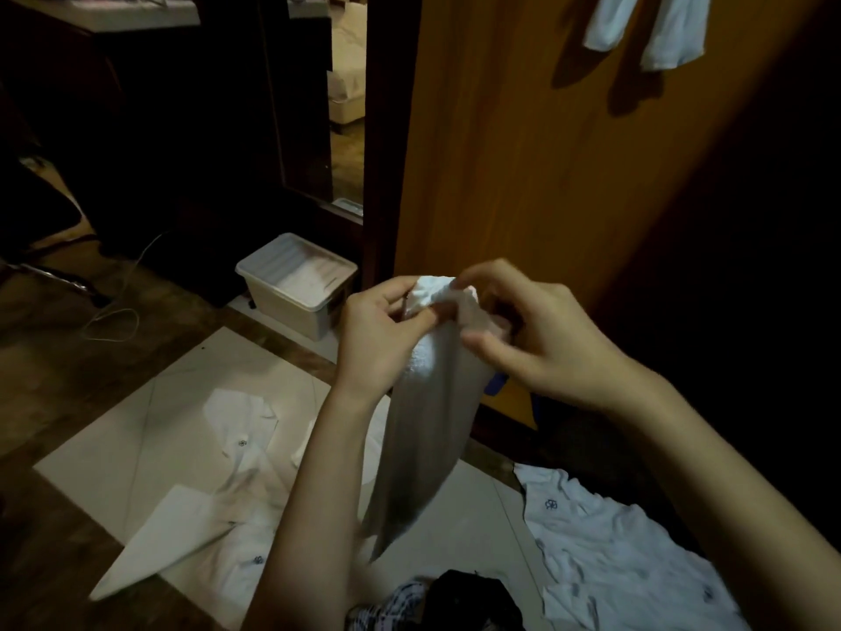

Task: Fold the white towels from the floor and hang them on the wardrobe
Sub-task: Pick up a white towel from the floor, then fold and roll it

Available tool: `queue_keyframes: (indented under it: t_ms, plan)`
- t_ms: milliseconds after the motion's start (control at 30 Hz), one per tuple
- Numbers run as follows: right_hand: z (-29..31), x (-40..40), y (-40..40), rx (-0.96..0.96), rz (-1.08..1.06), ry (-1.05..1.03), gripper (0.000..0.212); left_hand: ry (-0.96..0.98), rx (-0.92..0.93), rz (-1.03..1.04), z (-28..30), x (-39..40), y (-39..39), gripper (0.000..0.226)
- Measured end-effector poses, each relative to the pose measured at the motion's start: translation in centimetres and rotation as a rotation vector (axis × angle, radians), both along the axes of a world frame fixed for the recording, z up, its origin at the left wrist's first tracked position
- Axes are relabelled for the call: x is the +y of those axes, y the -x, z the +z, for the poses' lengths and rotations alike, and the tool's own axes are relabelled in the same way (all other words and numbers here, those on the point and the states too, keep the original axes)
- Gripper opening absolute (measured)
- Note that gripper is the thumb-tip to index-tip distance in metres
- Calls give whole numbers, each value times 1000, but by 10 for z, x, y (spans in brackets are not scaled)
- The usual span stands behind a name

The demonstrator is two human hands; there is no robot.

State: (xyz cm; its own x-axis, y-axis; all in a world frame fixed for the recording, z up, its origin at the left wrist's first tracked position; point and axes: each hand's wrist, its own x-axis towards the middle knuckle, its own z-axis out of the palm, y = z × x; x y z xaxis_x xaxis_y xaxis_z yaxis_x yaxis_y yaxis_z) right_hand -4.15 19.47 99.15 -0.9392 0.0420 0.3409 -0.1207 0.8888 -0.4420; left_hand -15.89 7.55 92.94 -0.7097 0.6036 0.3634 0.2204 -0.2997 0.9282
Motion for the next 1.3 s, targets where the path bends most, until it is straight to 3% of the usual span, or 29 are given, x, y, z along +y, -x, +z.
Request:
queue_keyframes:
  t_ms: [67, 133, 233, 300, 367, 533, 733, 833, 933, 1033, 1167, 1300]
  plan:
    - [11, 5, -4, -225, 133, -43, 48, -3, 3, -8, -1, -3, 4, 32]
    - [16, 8, -4, -282, 136, -179, 49, 4, -2, -18, -3, -5, 6, 32]
    - [19, 5, 3, -29, 131, -421, 22, 14, 0, -64, -4, -1, 1, 34]
    - [19, 6, 9, 94, 116, -460, 25, 6, -9, -96, -2, 3, -4, 34]
    - [17, 12, 15, 137, 85, -375, 32, -14, -25, -106, 2, 5, -8, 29]
    - [9, 13, 18, 79, 36, -31, 25, -7, 30, -102, 7, 1, -5, 37]
    - [2, 8, 19, 109, -81, 95, 14, 24, -54, -304, 8, -6, -2, 22]
    - [-1, 5, 20, 154, -133, 185, 15, 50, 46, -289, 11, -7, -4, 32]
    - [-10, 2, 19, 217, -153, 488, 27, -17, 47, -245, 12, -9, -4, 34]
    - [-38, -1, 10, 72, -37, 867, 47, -120, 29, -215, 18, -10, -6, 30]
    - [-64, -10, 2, 116, 45, 943, 27, -156, 48, -275, 28, -10, -8, 31]
    - [-55, -9, 3, 214, 56, 961, 37, -183, 34, -298, 33, -7, -11, 40]
